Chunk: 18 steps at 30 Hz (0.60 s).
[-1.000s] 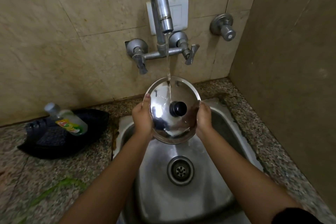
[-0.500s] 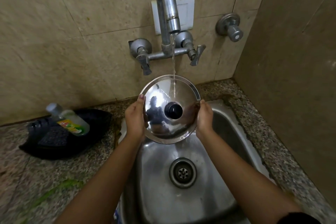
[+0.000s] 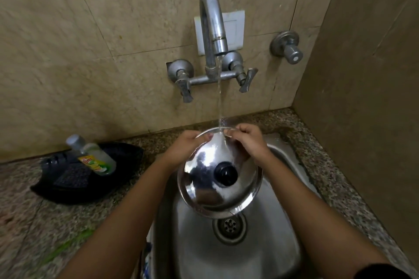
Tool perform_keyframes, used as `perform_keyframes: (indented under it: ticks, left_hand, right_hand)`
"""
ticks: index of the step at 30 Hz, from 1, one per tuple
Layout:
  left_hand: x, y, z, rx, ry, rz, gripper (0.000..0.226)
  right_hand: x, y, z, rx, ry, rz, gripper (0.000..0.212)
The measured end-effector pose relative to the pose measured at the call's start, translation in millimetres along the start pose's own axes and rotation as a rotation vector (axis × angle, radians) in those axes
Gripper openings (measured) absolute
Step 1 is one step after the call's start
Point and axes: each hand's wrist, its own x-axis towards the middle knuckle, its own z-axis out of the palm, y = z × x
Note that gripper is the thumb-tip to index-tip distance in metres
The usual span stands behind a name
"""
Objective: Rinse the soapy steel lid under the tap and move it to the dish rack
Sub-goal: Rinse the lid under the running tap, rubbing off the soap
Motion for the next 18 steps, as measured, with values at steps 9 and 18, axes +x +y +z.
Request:
perform_keyframes:
  ticks: [9, 18]
  left_hand:
    - [-12, -15, 5, -0.2, 0.119, 0.016, 0.035]
    - [-17, -29, -10, -0.254, 0.093, -0.196, 0.039]
  right_hand:
    - [-9, -7, 14, -0.667, 0.071, -0.635, 0.035]
    - [-12, -25, 21, -0.708, -0.055, -0.558, 0.029]
